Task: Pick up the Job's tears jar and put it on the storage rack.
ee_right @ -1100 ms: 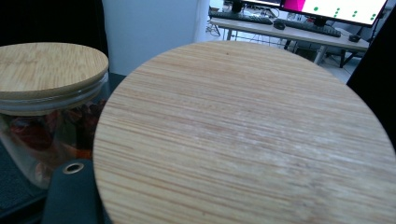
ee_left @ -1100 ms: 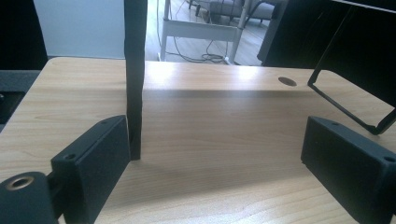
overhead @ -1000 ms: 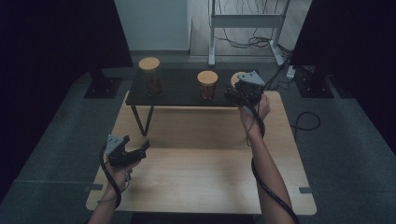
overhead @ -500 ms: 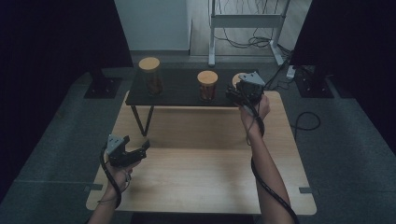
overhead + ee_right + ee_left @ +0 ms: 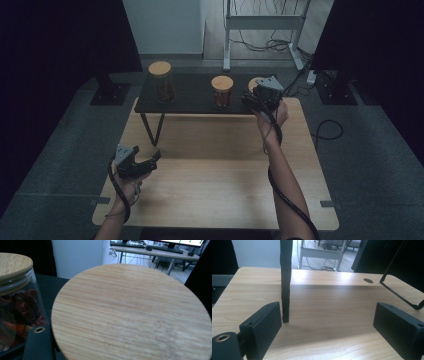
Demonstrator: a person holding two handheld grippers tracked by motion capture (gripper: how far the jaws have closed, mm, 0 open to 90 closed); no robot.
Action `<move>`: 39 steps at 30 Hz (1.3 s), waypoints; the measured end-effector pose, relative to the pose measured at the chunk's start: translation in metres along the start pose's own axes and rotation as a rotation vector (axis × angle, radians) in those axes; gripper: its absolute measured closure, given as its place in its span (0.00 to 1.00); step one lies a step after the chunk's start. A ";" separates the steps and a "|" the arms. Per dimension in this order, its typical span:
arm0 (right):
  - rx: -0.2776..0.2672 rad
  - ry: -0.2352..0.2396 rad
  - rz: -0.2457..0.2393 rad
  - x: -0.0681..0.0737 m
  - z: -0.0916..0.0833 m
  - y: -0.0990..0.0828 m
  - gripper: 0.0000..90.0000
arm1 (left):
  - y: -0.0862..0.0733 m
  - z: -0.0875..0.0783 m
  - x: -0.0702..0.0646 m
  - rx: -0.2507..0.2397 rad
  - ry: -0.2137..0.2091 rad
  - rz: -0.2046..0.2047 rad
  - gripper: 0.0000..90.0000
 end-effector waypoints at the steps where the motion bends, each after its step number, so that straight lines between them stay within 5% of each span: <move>1: 0.001 0.001 0.000 0.000 0.001 0.000 0.28 | 0.000 0.000 0.000 0.000 0.000 0.000 0.08; 16: 0.015 -0.002 0.032 -0.006 0.006 0.000 0.26 | 0.000 -0.001 0.000 -0.002 -0.003 -0.002 0.09; 39: 0.022 -0.006 0.019 -0.005 0.007 0.001 0.23 | 0.002 -0.002 0.002 -0.011 -0.005 -0.011 0.09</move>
Point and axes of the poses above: each handheld gripper's, and its own axes: z roughly forward along the jaws, y roughly out of its top, x roughly to its left, the point moved 3 cm from there along z, roughly forward along the jaws, and after that the axes turned 11 degrees about y, right-handed, at the moved point
